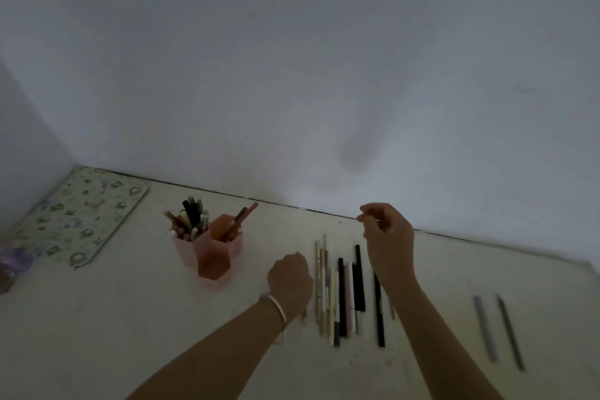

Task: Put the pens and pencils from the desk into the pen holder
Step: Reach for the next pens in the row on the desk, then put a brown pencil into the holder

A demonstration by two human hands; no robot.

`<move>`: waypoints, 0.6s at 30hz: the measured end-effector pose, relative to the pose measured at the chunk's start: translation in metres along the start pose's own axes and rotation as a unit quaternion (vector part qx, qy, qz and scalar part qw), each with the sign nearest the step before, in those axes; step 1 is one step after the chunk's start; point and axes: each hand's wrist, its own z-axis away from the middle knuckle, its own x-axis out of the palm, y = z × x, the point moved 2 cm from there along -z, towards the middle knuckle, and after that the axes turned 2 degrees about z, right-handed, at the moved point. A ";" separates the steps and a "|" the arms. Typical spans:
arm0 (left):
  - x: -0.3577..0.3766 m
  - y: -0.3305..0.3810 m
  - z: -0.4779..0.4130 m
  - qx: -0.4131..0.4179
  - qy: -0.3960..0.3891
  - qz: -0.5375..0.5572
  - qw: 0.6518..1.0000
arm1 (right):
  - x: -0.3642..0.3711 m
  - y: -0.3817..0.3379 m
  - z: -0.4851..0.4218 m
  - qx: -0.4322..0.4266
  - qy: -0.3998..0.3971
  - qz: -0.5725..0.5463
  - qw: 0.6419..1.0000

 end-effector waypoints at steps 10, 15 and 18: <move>-0.104 0.011 0.020 0.089 0.126 0.178 0.972 | 0.053 0.054 -0.020 0.019 -0.119 0.277 0.953; -0.188 -0.023 0.052 0.098 0.237 0.292 0.922 | 0.093 0.081 -0.023 0.031 -0.211 0.440 0.872; -0.204 -0.051 0.059 0.082 0.262 0.313 0.909 | 0.105 0.089 -0.018 0.015 -0.219 0.464 0.858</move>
